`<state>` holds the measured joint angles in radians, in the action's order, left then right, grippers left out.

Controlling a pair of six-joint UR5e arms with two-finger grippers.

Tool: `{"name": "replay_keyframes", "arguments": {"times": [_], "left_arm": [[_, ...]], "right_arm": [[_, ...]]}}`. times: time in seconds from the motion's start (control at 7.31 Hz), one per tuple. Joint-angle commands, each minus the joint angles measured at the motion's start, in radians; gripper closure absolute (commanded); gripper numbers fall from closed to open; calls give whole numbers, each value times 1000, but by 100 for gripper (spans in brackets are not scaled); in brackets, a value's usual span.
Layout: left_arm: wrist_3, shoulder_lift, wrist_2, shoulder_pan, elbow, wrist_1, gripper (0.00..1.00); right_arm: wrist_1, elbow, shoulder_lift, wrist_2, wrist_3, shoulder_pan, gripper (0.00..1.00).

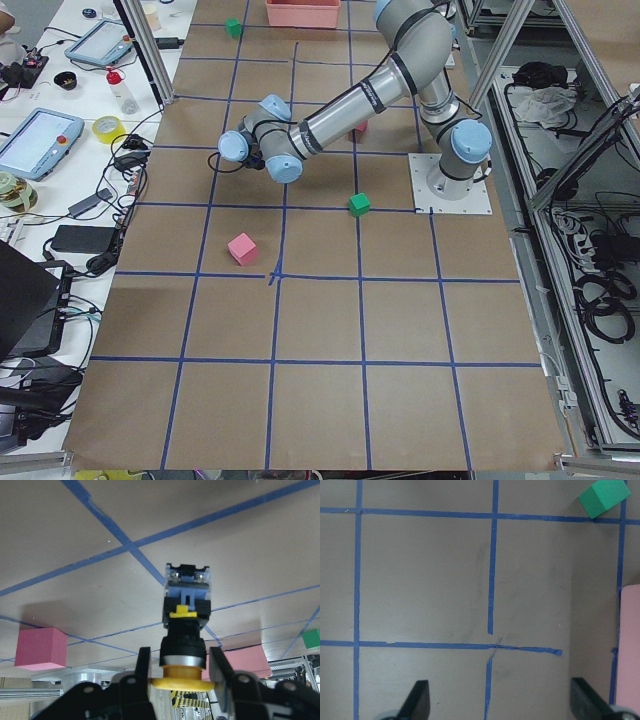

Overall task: Align button upright
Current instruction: 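Rotate the left wrist to turn the held switch cap-down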

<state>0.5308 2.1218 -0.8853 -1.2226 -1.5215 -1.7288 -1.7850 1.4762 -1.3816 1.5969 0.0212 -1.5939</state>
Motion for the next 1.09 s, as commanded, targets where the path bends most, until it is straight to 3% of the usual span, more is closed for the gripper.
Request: {"name": "replay_keyframes", "arguments": {"times": [0.0, 0.27, 0.55, 0.96], "left_arm": [[-8, 3, -15, 3, -6, 12, 100], [-69, 4, 0, 11, -12, 9, 100], [-49, 4, 6, 34, -20, -17, 100], [203, 6, -9, 34, -19, -55, 100]], "right_arm": [[13, -19, -13, 3, 0, 2, 0], [138, -20, -34, 76, 0, 9, 0], [141, -20, -25, 51, 14, 14, 0], [121, -14, -73, 48, 0, 17, 0]]}}
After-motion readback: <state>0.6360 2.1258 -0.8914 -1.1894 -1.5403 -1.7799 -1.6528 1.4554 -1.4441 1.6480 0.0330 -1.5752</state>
